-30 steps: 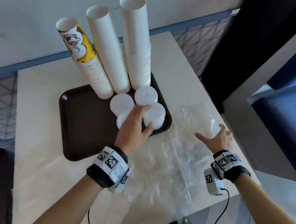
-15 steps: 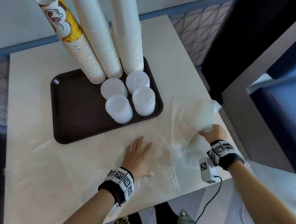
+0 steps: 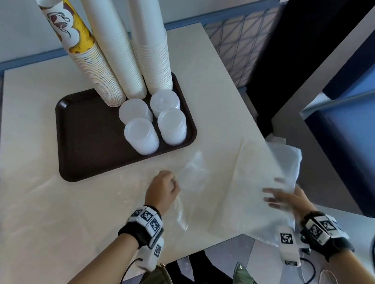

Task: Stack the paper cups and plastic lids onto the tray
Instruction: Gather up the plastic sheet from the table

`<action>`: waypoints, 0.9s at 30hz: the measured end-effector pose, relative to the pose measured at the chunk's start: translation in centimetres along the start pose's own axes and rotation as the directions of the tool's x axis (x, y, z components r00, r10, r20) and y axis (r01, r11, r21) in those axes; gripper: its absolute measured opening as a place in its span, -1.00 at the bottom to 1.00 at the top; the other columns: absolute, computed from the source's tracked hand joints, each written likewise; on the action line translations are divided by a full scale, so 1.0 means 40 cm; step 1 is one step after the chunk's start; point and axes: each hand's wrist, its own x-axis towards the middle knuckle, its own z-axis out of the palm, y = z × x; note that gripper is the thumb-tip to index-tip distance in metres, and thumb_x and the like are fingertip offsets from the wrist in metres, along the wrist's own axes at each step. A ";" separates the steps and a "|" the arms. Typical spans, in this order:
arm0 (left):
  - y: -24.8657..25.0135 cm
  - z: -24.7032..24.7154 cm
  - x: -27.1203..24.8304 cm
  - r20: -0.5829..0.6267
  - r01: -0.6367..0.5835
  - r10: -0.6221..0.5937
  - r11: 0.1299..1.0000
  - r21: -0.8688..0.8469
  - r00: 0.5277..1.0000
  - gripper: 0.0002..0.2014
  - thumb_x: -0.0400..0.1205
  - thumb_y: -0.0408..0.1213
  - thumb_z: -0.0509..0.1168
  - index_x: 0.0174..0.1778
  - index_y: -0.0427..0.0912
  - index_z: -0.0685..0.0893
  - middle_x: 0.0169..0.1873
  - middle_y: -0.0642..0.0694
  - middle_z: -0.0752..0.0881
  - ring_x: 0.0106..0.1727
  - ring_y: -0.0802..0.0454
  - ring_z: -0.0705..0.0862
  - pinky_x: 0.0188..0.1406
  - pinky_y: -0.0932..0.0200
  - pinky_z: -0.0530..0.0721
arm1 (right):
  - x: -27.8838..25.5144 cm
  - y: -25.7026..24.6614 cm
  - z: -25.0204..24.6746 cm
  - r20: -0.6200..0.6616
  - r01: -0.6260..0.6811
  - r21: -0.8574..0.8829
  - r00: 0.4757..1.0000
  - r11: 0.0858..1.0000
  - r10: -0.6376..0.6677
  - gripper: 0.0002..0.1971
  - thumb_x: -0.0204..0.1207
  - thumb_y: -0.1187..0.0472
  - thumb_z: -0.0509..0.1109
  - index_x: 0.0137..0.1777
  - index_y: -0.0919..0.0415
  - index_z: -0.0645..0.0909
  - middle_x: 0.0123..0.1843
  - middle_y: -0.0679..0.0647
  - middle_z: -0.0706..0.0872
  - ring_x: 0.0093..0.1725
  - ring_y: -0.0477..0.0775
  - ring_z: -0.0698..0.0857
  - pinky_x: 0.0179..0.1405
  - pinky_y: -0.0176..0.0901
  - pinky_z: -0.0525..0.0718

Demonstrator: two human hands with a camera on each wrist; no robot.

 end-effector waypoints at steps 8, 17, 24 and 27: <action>0.099 -0.015 0.062 0.097 0.288 -0.276 0.825 -0.486 0.956 -0.66 0.55 -0.30 0.27 -0.45 -0.15 0.26 -0.51 -0.06 0.31 -0.43 0.06 0.29 -0.47 0.25 0.27 | 0.017 0.014 0.164 0.130 0.016 -0.115 0.992 0.993 -0.001 -0.54 0.53 0.47 0.27 0.41 0.20 0.35 -0.06 0.14 0.75 -0.16 0.12 0.75 -0.27 -0.16 0.77; 0.216 0.017 0.093 0.167 0.239 -0.186 0.884 -0.402 0.968 -0.69 0.55 -0.16 0.27 -0.48 -0.09 0.35 -0.39 -0.28 0.57 -0.28 -0.15 0.57 -0.27 0.20 0.37 | 0.031 0.002 0.249 0.146 -0.123 0.113 0.984 0.986 0.106 -0.53 0.68 0.05 -0.09 0.37 0.27 0.49 -0.23 0.06 0.76 -0.46 -0.10 0.72 -0.50 -0.31 0.63; 0.250 0.054 0.067 0.286 0.144 -0.056 0.944 -0.298 0.957 -0.61 0.53 0.02 -0.05 -0.53 -0.17 0.26 -0.54 -0.16 0.31 -0.44 -0.03 0.30 -0.35 0.13 0.20 | 0.020 0.010 0.273 0.228 -0.143 0.067 0.966 0.987 0.124 -0.35 0.49 -0.38 0.03 0.26 0.17 0.45 0.14 0.31 0.69 0.14 0.32 0.70 -0.02 0.13 0.70; 0.246 0.056 0.056 0.265 0.163 -0.074 0.928 -0.334 0.961 -0.61 0.55 -0.10 0.05 -0.33 -0.38 0.54 -0.32 -0.38 0.52 -0.21 -0.14 0.52 -0.18 0.07 0.38 | 0.030 0.021 0.294 0.095 -0.010 -0.128 0.995 0.992 0.022 -0.60 0.52 0.11 0.38 0.22 0.39 0.53 0.09 0.37 0.71 -0.19 0.15 0.78 -0.33 -0.11 0.79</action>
